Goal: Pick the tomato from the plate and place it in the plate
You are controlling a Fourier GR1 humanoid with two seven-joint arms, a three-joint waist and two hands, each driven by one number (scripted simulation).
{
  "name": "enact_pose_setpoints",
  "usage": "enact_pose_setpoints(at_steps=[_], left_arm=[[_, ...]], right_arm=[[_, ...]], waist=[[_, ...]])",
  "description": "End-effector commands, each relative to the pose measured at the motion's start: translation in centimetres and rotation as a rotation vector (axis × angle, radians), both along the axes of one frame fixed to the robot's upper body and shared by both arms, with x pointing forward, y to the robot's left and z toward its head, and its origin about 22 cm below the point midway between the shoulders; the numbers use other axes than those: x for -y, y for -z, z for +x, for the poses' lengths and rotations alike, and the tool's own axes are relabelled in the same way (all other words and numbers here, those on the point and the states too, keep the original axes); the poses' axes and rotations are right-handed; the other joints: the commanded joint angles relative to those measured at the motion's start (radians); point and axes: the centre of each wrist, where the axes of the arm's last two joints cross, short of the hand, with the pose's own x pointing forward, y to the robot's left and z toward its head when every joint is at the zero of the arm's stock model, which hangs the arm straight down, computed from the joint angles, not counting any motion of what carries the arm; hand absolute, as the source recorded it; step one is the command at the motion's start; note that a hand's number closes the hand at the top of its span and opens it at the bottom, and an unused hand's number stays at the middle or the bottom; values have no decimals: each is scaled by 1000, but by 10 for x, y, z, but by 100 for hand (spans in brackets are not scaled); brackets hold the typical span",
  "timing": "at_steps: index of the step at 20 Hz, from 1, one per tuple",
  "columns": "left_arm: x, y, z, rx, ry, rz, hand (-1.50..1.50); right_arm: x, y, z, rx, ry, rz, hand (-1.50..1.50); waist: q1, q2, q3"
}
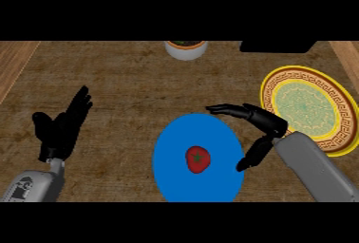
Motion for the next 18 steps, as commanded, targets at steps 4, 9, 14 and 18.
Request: enact_pose_setpoints(at_steps=[4,9,14,18], left_arm=[[-16,1,0,-10,-6,10,0],[-6,0,-2,-11,-20,10,0],[-8,6,-6,6,-26,-5,0],[-9,5,3,-27,-24,-4,0]], right_arm=[[-21,-13,23,70,-92,-135,-150],[-36,-21,17,65,-132,-292,-150],[-52,-4,-9,161,-156,-418,-150],[-65,-18,-1,202,-128,-506,-150]], waist=[[-15,-8,-1],[-18,-10,-1],[-27,-12,-2],[-24,-10,-1]])
